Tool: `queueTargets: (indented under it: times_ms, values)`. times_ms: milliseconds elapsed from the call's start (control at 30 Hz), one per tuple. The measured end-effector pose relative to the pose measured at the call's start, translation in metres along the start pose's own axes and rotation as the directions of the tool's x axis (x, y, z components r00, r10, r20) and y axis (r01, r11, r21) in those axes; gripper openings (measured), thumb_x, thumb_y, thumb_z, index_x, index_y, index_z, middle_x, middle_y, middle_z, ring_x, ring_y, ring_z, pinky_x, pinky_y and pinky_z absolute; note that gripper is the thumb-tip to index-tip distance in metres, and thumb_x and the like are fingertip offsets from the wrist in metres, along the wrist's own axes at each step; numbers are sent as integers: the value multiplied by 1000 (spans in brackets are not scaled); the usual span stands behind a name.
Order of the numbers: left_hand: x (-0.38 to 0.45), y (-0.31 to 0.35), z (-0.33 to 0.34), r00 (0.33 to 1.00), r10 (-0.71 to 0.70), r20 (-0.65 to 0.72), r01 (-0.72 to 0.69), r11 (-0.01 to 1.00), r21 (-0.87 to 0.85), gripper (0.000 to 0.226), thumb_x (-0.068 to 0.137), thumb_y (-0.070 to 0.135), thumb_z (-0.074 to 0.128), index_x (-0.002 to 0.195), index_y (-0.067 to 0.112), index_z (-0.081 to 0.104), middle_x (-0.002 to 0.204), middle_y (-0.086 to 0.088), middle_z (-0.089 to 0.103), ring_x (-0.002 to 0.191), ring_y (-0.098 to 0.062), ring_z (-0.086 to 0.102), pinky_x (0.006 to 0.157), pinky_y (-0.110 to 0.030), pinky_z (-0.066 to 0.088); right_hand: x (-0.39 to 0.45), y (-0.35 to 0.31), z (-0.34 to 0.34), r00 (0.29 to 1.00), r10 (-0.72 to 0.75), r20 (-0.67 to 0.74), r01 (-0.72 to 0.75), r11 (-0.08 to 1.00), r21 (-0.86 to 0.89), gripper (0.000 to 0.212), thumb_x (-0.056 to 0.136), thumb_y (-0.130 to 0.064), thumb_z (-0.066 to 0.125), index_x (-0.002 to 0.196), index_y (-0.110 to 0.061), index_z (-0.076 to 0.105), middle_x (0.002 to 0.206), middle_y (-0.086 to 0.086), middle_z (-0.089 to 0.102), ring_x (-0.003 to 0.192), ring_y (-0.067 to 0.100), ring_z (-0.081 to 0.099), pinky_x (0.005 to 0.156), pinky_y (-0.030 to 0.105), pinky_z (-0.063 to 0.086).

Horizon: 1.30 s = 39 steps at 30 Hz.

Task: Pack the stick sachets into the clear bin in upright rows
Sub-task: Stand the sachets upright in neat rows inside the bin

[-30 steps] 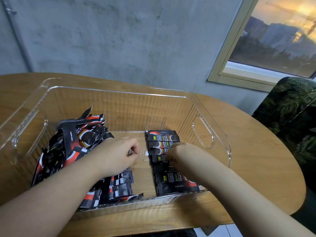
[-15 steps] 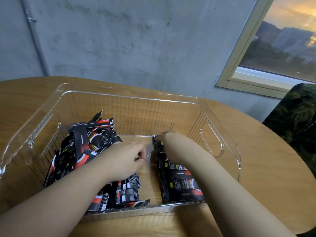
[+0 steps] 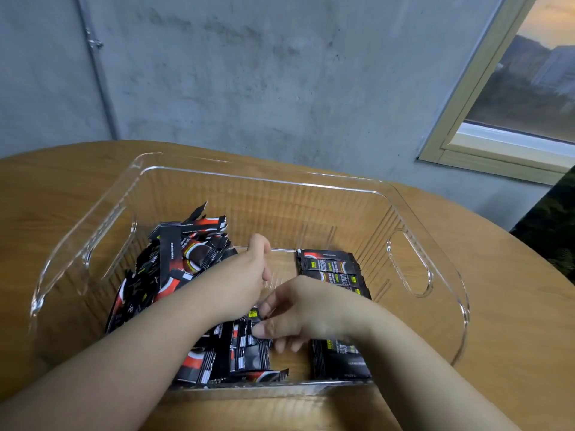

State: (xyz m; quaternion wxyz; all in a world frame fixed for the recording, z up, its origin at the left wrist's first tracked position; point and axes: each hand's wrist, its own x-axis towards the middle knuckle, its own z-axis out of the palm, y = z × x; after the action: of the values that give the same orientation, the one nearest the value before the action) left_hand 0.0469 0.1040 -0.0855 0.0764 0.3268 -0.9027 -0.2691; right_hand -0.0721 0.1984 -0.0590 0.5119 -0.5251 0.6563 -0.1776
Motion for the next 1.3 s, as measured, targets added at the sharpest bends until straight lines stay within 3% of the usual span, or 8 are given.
queueTargets:
  times_ms: [333,533,733,933,1033,1100,1200,1300]
  values:
    - [-1,1,-1,1000,-10,-24,10,1000,13,37,93,15,39,123,20,18,95,7,53,87,-9,56,81,-25,49,7,5,15,983,-18,-181,21,1000,16,22,93,-34,57,85,-14,58,60,0,51,55,17,51,45,19,40]
    - [1,-3,-2,1000,0,-19,-1,999,-46,19,98,10,33,108,26,32,100,11,54,94,-11,56,82,-29,47,10,2,12,951,18,-307,3,998,68,17,87,-19,51,72,-12,56,64,12,65,53,20,53,40,19,36]
    - [-2,7,-6,1000,-16,4,16,1000,-18,15,102,33,35,107,25,46,86,6,51,77,-11,50,64,-27,36,10,12,-14,735,38,-677,90,984,153,19,95,-16,46,83,-9,59,76,11,69,50,14,52,56,30,44]
    - [-4,9,-6,998,-62,-12,61,997,-54,18,103,31,33,97,21,46,83,9,52,67,-6,45,59,-22,33,15,24,-26,658,181,-731,174,907,382,9,97,-18,42,96,-15,50,78,6,64,71,27,60,72,49,53]
    - [-3,12,-7,996,-86,-29,82,991,-109,21,104,28,30,93,18,46,94,11,61,69,-7,48,59,-21,35,11,27,-27,567,27,-824,15,999,43,26,91,-14,50,116,-21,46,109,-2,58,105,22,53,91,42,46]
    - [-3,12,-8,994,-96,-47,87,983,-159,22,104,27,30,90,20,45,99,10,63,80,-15,56,69,-27,41,4,23,-24,525,-222,-822,-85,947,-310,43,87,-12,55,127,-26,48,124,-10,48,118,17,37,97,35,37]
    - [-4,12,-8,993,-101,-62,86,973,-215,22,104,27,31,90,20,47,96,10,64,89,-23,61,75,-31,44,3,13,-18,609,-483,-628,-67,758,-648,43,85,-18,59,127,-27,56,127,-10,51,110,19,36,92,33,37]
    - [-4,12,-7,994,-77,-79,60,979,-195,25,104,29,31,85,22,46,86,12,59,77,-11,54,68,-24,39,12,10,-14,691,-531,-490,-16,667,-745,32,88,-17,57,120,-17,59,114,-1,56,103,21,43,88,33,39]
